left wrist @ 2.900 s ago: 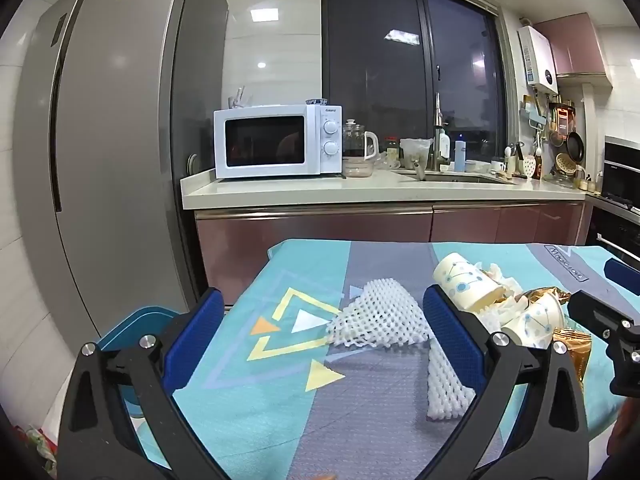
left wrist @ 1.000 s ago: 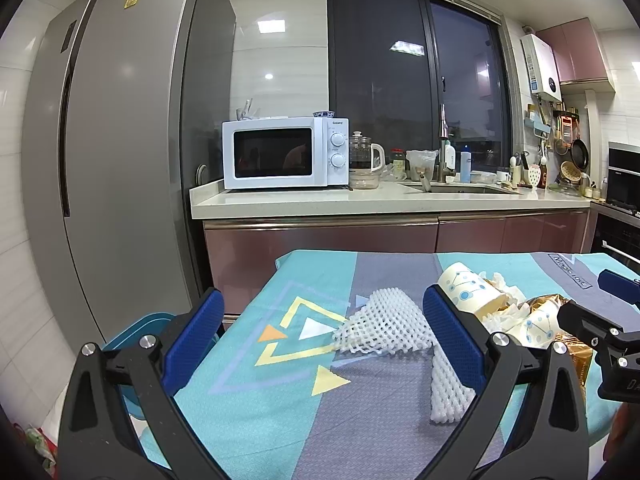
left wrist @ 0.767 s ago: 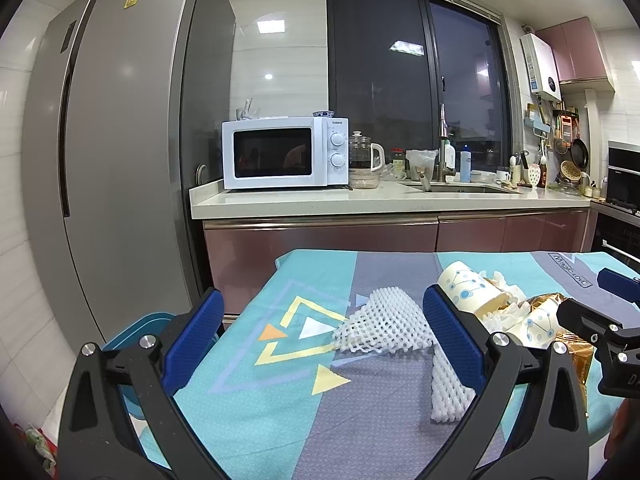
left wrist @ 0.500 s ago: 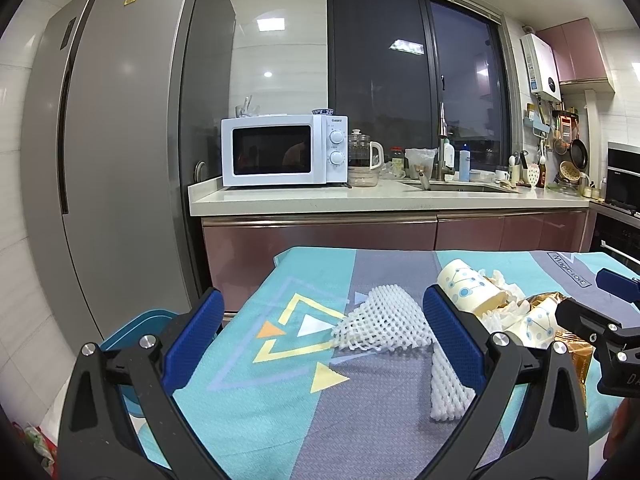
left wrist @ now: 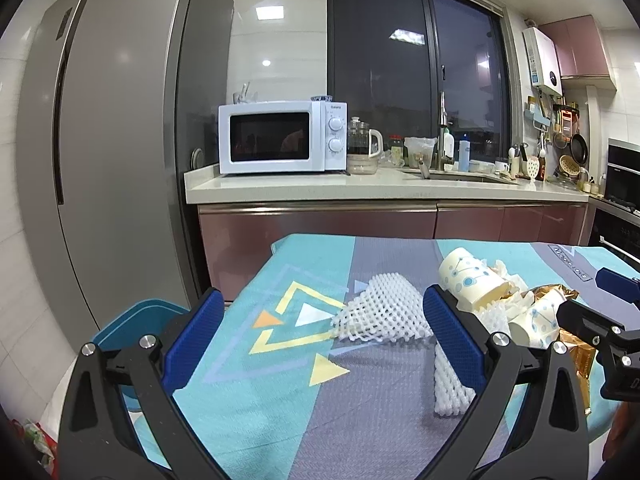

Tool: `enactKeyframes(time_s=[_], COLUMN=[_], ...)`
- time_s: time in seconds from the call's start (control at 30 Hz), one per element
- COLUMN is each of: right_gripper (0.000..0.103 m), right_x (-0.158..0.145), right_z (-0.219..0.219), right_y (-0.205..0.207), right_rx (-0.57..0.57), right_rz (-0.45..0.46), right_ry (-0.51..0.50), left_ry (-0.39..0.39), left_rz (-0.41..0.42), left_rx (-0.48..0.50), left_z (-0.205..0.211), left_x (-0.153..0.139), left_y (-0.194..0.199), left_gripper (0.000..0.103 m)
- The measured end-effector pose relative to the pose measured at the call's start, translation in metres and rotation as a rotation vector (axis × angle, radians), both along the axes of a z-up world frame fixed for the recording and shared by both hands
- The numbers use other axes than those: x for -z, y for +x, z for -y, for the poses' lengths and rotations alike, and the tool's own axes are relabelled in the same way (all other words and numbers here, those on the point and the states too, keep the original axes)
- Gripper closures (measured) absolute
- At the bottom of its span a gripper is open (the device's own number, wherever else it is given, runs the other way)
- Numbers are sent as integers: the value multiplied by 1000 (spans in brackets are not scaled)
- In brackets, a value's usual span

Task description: Collect trash

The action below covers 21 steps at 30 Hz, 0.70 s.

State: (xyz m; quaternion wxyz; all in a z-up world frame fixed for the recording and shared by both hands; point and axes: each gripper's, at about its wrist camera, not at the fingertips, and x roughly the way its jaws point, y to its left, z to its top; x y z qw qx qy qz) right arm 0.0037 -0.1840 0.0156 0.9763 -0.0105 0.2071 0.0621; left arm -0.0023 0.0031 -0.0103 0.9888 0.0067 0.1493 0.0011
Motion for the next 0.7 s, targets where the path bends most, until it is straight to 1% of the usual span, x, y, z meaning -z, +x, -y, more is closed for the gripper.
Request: enactKeyframes(time_s=[0.1,0.2,0.37,0.4,0.47,0.5,0.57,0.6,0.7], right_gripper=[7,7,7,7,7,8,16,18,20], right_x=[2,7,21,24,27,29,32,35,41], right_z=[-2,-6,-12,-13,-15,-16,-18,-20,-25], right_y=[2,5,11,12,15,16,19,22,28], right_rx=[-15,-40,-76,-87,-110,-124,-143,-155,-164], right_rz=[-18,-49,-115,-131,-152,-167,-194,-210,-248], right_ry=[-1,-1,11,21,42,58,85,99,106], left_ry=[7,-4,45,57,58,58,62,67,48], left_rz=[-27,-84,-164,-195,-228,-245,-279,-293,-353], left_rx=[3,45,80,100,124,135,167,174,196], left_z=[0,-2,4,7,8,9,11,13,14], left_x=[4,9,24,29,35,38,44,47,55], left_y=[8,23,54,63,77,83,96,104,127], left_gripper=[5,5,5,5,5,6,6,6,7])
